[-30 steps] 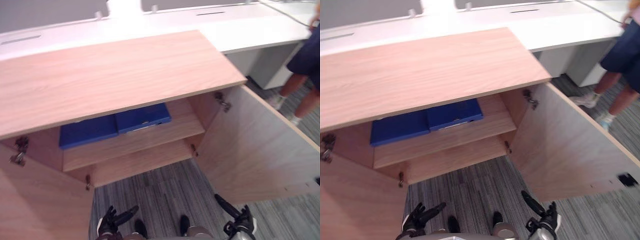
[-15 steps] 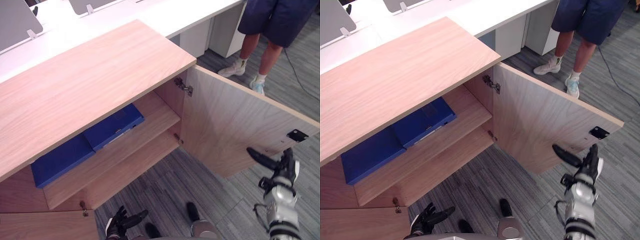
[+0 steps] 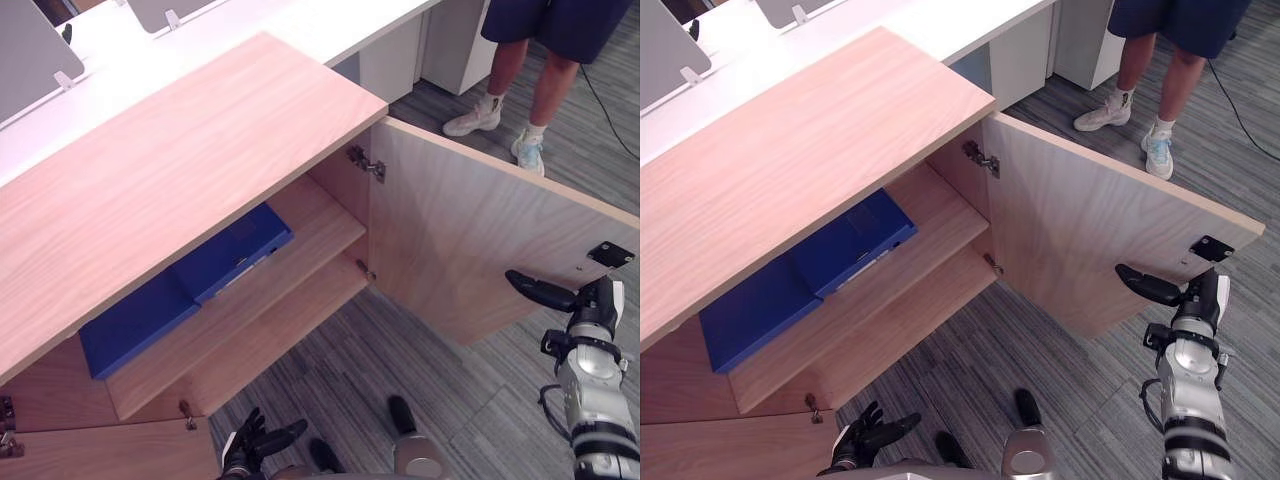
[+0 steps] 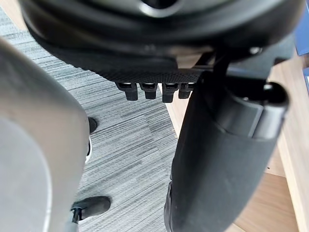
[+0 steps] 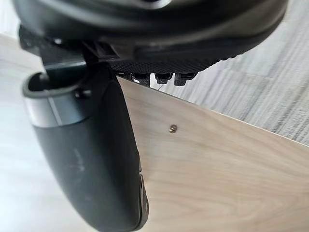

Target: Walk over to the cabinet, pick up the folder, carry it to the office cabinet, place the folder inside the office cabinet, then close the office cabinet door

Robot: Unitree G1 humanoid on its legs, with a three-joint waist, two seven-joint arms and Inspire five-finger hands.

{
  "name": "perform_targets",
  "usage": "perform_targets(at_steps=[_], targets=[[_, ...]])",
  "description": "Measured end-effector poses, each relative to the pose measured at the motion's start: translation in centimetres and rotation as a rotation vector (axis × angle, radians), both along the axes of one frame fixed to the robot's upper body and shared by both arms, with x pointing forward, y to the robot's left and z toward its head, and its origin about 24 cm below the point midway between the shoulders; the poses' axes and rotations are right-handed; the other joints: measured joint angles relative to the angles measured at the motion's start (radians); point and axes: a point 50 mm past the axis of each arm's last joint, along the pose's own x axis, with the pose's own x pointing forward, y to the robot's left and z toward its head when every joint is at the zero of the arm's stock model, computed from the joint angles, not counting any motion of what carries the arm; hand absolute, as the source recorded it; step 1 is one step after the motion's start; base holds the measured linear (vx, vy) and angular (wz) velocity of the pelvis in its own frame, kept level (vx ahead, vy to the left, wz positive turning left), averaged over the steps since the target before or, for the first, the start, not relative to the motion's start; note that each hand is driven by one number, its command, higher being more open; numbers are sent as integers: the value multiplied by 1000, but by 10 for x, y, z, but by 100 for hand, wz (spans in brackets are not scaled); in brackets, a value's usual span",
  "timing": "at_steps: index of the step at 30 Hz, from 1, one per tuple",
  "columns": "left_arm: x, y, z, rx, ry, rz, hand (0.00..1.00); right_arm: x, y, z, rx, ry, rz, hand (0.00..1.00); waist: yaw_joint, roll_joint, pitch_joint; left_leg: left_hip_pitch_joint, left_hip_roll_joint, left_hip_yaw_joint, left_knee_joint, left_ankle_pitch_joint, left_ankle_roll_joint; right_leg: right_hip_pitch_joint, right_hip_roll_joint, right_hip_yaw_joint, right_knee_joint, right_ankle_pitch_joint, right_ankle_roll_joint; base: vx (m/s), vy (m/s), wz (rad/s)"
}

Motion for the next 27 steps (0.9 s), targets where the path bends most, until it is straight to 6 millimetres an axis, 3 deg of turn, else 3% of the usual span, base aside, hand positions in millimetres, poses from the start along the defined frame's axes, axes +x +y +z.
perform_targets(at_steps=[3,10,12,16,18,21,22,24,27], targets=[[-1,0,-1,4,7,-9,100,-19,27,-2,9,-10,102,100,-27,-6,3,17,8,14,0,-6,-9,11,10,10,2,1,0,-8,-49,-18],[-1,4,0,17,3,-13,100,-72,118,-31,103,169,555,100,-44,-61,5,74,31,93,25,-33,-30,29,46,112,1,19,-6,-40,-83,-45],[-2,11,0,24,-3,-31,100,-88,148,-40,162,237,711,100,-44,-84,-1,84,38,94,45,-38,-31,44,48,114,2,21,-9,-73,-106,-5],[2,14,0,42,-1,-62,100,-96,191,-41,203,266,977,100,-22,-96,-4,84,31,42,48,-38,-29,68,30,70,4,16,-4,-102,-74,37],[4,13,1,45,-8,-71,100,-87,207,-37,192,233,1060,100,-2,-99,-11,77,19,-13,41,-27,-18,77,11,21,6,6,0,-97,-41,76],[10,14,1,52,-8,-72,100,-49,230,-23,122,120,1175,100,48,-109,-23,83,-3,-112,-16,25,-6,104,-8,-75,12,-3,-4,-56,-28,100],[14,16,2,60,-20,-74,100,-22,238,-23,96,89,1175,100,82,-122,-31,74,-7,-153,-23,41,2,111,-17,-114,12,-5,-5,-56,-6,76],[17,19,4,66,-29,-61,100,10,243,-23,43,70,1125,100,112,-132,-36,60,-14,-203,-24,56,14,123,-27,-163,10,-9,-5,-41,-4,81],[20,20,5,68,-43,-35,100,46,242,-19,-25,47,1016,100,145,-132,-37,32,-24,-274,-28,74,24,139,-45,-236,9,-17,-1,-27,15,82]])
